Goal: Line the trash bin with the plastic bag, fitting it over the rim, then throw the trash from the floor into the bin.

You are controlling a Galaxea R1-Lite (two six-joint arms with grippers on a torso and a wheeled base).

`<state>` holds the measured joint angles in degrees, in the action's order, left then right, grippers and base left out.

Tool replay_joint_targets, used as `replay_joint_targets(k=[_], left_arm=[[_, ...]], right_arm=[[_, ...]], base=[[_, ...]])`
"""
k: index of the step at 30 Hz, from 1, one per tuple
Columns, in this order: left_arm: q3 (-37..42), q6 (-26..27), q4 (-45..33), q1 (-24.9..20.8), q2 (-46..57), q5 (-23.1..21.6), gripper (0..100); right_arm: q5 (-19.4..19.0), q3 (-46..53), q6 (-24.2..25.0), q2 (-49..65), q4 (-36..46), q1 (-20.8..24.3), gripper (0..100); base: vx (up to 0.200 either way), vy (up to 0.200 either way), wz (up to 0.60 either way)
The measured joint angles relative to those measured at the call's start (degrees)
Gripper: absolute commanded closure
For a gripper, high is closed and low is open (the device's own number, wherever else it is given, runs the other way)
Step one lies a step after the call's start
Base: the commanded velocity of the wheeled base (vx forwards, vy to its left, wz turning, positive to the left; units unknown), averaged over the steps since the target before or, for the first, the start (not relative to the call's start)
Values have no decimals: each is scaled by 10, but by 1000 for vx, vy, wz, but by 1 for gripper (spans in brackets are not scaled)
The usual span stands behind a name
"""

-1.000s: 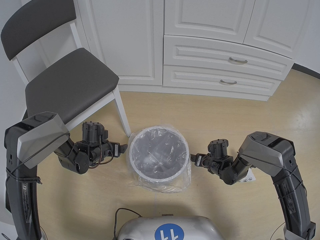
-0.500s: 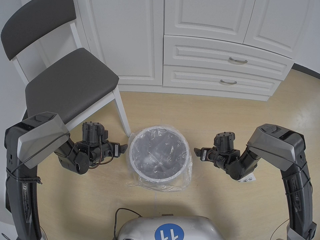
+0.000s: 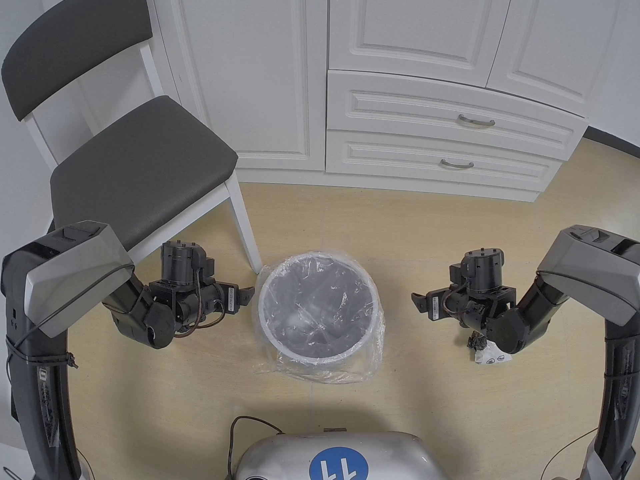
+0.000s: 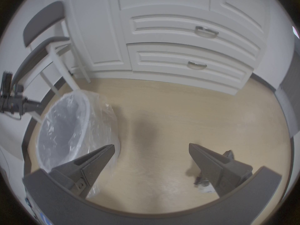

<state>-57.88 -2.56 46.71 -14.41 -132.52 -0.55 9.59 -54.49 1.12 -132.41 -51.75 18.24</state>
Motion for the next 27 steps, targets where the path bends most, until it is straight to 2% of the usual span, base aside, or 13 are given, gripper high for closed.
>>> replay_joint_targets(k=[3, 9, 19, 23, 27], left_arm=[[13, 1, 0, -2, 15, -1, 0], [44, 2, 0, -12, 57, -5, 0], [98, 14, 1, -45, 139, -1, 0], [114, 22, 1, -55, 169, 0, 0], [124, 27, 1, -60, 191, 0, 0]], right_arm=[[9, 38, -44, 32, 0, -2, 0], [18, 71, -72, 68, -1, -23, 0], [13, 87, -175, 84, 7, -93, 0], [12, 89, -194, 89, 57, -116, 0], [5, 60, -196, 88, 156, -141, 0]], base=[[0, 0, 0], [0, 0, 0], [0, 0, 0], [0, 0, 0], [0, 0, 0]])
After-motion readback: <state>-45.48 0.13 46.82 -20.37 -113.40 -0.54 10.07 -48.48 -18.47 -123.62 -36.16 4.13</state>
